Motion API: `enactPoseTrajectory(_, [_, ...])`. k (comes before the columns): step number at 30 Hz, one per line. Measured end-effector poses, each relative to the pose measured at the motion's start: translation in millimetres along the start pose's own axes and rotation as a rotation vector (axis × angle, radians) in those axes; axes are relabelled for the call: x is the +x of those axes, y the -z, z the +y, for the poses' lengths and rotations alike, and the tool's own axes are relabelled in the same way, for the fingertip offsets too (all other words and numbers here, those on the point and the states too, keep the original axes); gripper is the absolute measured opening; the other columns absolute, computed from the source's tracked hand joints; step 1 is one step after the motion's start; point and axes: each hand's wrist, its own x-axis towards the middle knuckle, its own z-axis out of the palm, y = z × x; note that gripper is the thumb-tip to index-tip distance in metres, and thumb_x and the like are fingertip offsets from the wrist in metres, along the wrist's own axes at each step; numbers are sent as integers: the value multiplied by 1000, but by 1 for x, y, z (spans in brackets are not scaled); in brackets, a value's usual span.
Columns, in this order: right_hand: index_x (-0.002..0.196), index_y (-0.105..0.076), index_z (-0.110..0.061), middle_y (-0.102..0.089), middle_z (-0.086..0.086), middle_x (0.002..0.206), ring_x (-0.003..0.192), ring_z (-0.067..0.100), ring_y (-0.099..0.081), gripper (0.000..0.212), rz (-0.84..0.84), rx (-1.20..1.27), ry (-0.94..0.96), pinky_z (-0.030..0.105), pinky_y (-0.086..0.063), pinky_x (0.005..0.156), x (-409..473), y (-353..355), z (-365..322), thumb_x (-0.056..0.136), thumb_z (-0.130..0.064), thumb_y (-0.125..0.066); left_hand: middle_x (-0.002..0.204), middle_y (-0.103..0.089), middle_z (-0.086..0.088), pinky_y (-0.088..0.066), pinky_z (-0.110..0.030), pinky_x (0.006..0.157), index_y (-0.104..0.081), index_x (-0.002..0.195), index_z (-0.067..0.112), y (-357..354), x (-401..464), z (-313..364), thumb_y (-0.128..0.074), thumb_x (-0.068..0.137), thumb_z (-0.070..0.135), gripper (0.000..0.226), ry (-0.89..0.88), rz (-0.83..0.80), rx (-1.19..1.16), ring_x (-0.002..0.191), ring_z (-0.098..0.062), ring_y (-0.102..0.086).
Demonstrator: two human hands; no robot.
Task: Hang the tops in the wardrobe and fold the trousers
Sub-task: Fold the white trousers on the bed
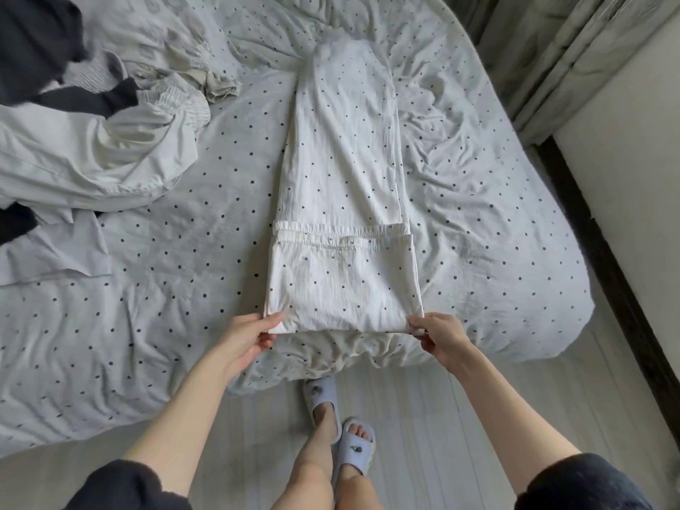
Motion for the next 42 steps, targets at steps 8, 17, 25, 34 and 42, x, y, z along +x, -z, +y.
enactPoseTrajectory(8, [70,-56,-10,-59,4,64,58,15,-54,17,-52,-174,-62,23,-31,50,-75,40,21,82,-5,-67,65,-44,-7,-37,-16,35,-51,71,4,6,-69,-33,-67,81,-2,20,92,-12,46,53,-14,-44])
enactPoseTrajectory(17, [75,-58,-11,-60,2,65,63,14,-60,12,-112,-266,-201,23,-35,54,-116,70,56,81,-10,-68,67,-45,-7,-41,-16,37,-58,86,-2,14,-106,-61,-68,82,1,11,233,-96,157,56,-15,-45])
enactPoseTrajectory(25, [46,-46,-18,-56,-3,54,56,10,-58,45,-110,-137,-238,21,-27,48,-92,57,-13,89,-21,-59,64,-56,-8,-41,-17,35,-55,88,6,-9,-73,18,-59,89,10,5,182,-117,85,54,-15,-52])
enactPoseTrajectory(34, [72,-56,-13,-67,-1,67,65,12,-62,34,22,110,31,24,-38,55,-25,15,-126,97,-27,-39,60,-66,-5,-45,-19,45,-57,79,8,-61,15,127,-49,95,33,31,30,-4,87,52,-15,-63])
enactPoseTrajectory(42, [114,-58,-4,-59,7,94,79,18,-55,29,239,-189,48,27,-41,62,36,1,-81,89,-19,-56,115,-58,-13,-41,-27,83,-51,120,0,-55,59,83,-65,88,24,42,-202,203,588,100,-23,-55])
